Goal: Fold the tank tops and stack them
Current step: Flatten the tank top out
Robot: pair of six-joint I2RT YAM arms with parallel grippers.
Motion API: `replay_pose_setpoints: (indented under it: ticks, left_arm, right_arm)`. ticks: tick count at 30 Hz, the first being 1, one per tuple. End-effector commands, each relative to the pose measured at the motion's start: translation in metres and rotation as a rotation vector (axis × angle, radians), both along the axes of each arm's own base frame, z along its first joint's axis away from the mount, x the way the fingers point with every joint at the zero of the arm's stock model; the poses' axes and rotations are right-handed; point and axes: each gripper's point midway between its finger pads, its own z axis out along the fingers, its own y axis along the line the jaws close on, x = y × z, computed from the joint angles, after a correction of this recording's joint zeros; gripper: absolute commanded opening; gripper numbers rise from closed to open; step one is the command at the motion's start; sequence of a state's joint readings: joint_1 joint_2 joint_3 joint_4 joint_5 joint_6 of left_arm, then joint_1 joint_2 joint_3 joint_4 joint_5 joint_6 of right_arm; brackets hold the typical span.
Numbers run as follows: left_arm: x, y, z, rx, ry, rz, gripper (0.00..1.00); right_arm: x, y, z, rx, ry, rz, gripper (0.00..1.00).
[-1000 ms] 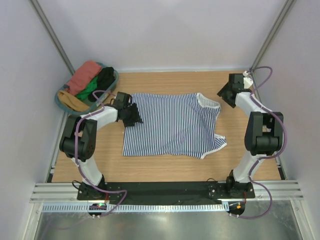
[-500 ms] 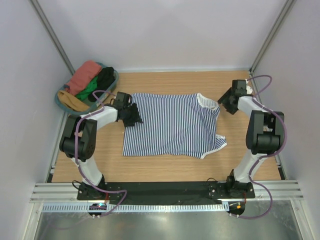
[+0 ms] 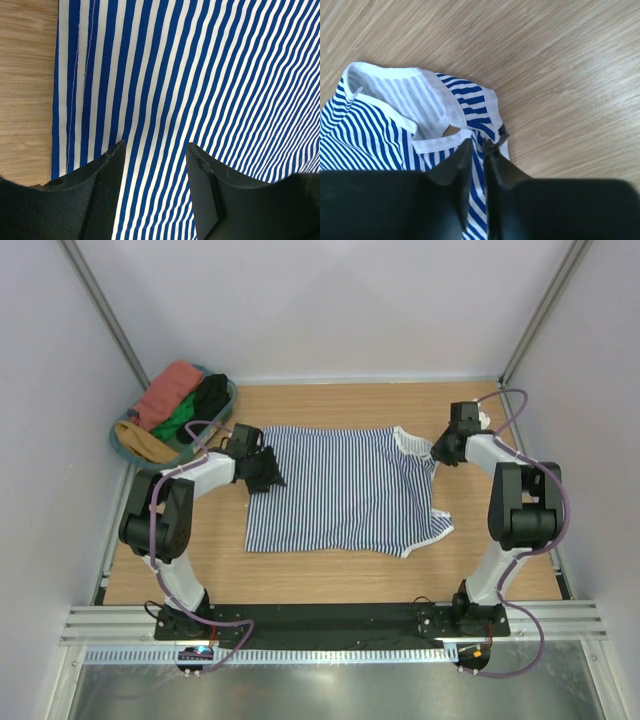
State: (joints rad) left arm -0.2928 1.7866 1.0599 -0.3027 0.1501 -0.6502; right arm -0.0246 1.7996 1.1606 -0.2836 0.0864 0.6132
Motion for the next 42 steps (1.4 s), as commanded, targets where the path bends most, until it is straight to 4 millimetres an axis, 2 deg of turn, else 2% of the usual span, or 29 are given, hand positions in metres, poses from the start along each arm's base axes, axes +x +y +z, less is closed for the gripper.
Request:
replay_pose_setpoints:
  ticks: [1, 3, 4, 5, 6, 12, 15, 18, 21, 23, 24, 25, 26, 28, 29, 30, 31, 32, 33, 34, 35, 37, 38, 39, 42]
  left_arm:
    - [-0.015, 0.024, -0.024, 0.099, 0.063, 0.021, 0.54]
    - [-0.015, 0.024, -0.024, 0.099, 0.064, 0.020, 0.54]
    - [-0.015, 0.025, -0.024, 0.100, 0.064, 0.021, 0.54]
    - [-0.015, 0.025, -0.025, 0.103, 0.065, 0.023, 0.54]
    - [-0.015, 0.026, -0.025, 0.108, 0.067, 0.025, 0.54]
    - [-0.016, 0.028, -0.030, 0.123, 0.081, 0.027, 0.54]
    - [-0.017, 0.030, -0.034, 0.137, 0.095, 0.030, 0.54]
    - [-0.016, 0.030, -0.035, 0.139, 0.096, 0.032, 0.54]
    - [-0.015, 0.030, -0.032, 0.135, 0.086, 0.032, 0.54]
    - [-0.013, 0.030, -0.029, 0.133, 0.070, 0.034, 0.54]
    - [-0.015, 0.030, -0.029, 0.132, 0.068, 0.033, 0.54]
    - [-0.013, 0.030, -0.022, 0.125, 0.045, 0.036, 0.55]
    - [-0.011, 0.029, -0.018, 0.118, 0.023, 0.035, 0.55]
    - [-0.009, 0.028, -0.004, 0.100, -0.037, 0.039, 0.57]
    - [-0.010, 0.026, 0.002, 0.094, -0.058, 0.036, 0.57]
    - [-0.013, 0.026, 0.004, 0.095, -0.068, 0.034, 0.58]
    - [-0.010, 0.025, 0.016, 0.083, -0.111, 0.039, 0.60]
    - [-0.012, 0.023, 0.021, 0.075, -0.124, 0.039, 0.61]
    - [-0.017, 0.024, 0.020, 0.074, -0.122, 0.043, 0.62]
    - [-0.018, 0.022, 0.029, 0.054, -0.141, 0.058, 0.65]
    - [-0.021, 0.021, 0.032, 0.046, -0.146, 0.062, 0.66]
    - [-0.030, 0.021, 0.036, 0.027, -0.149, 0.081, 0.71]
    - [-0.032, 0.021, 0.046, 0.015, -0.177, 0.083, 0.74]
    - [-0.037, 0.023, 0.046, 0.015, -0.177, 0.092, 0.78]
    - [-0.044, 0.029, 0.054, 0.020, -0.180, 0.120, 0.81]
  right_arm:
    - [0.014, -0.006, 0.009, -0.024, -0.040, -0.030, 0.16]
    - [0.019, -0.012, 0.011, -0.043, -0.040, -0.059, 0.10]
    - [0.022, -0.014, 0.015, -0.049, -0.051, -0.066, 0.10]
    - [0.024, -0.016, 0.013, -0.052, -0.044, -0.075, 0.01]
    - [0.031, -0.018, 0.020, -0.057, -0.058, -0.085, 0.01]
    - [0.044, -0.046, 0.023, -0.038, -0.059, -0.203, 0.01]
    - [0.058, -0.055, 0.022, 0.011, -0.081, -0.222, 0.02]
    - [0.061, -0.067, 0.013, -0.004, -0.025, -0.261, 0.12]
    - [0.054, -0.072, 0.006, -0.002, 0.002, -0.284, 0.29]
    - [0.056, -0.071, 0.019, 0.008, -0.049, -0.279, 0.45]
    - [0.051, -0.067, 0.017, 0.014, -0.048, -0.268, 0.45]
    - [0.052, -0.066, 0.031, 0.017, -0.087, -0.259, 0.46]
    - [0.046, -0.064, 0.028, 0.020, -0.081, -0.248, 0.48]
    - [0.042, -0.056, 0.046, 0.024, -0.115, -0.202, 0.50]
    - [0.034, -0.053, 0.046, 0.018, -0.103, -0.191, 0.51]
    - [0.028, -0.050, 0.048, 0.018, -0.100, -0.175, 0.54]
    - [0.022, -0.040, 0.061, 0.015, -0.119, -0.146, 0.60]
    - [0.009, -0.036, 0.054, 0.001, -0.089, -0.128, 0.61]
    - [0.001, -0.031, 0.055, -0.007, -0.086, -0.112, 0.61]
    - [-0.008, -0.026, 0.057, -0.016, -0.080, -0.098, 0.64]
    - [-0.025, -0.025, 0.059, -0.033, -0.077, -0.095, 0.64]
    - [-0.040, -0.019, 0.064, -0.037, -0.093, -0.076, 0.67]
    - [-0.053, -0.013, 0.054, -0.032, -0.073, -0.056, 0.68]
    - [-0.054, -0.009, 0.068, -0.031, -0.127, -0.038, 0.68]
    - [-0.062, 0.003, 0.067, 0.006, -0.118, 0.019, 0.68]
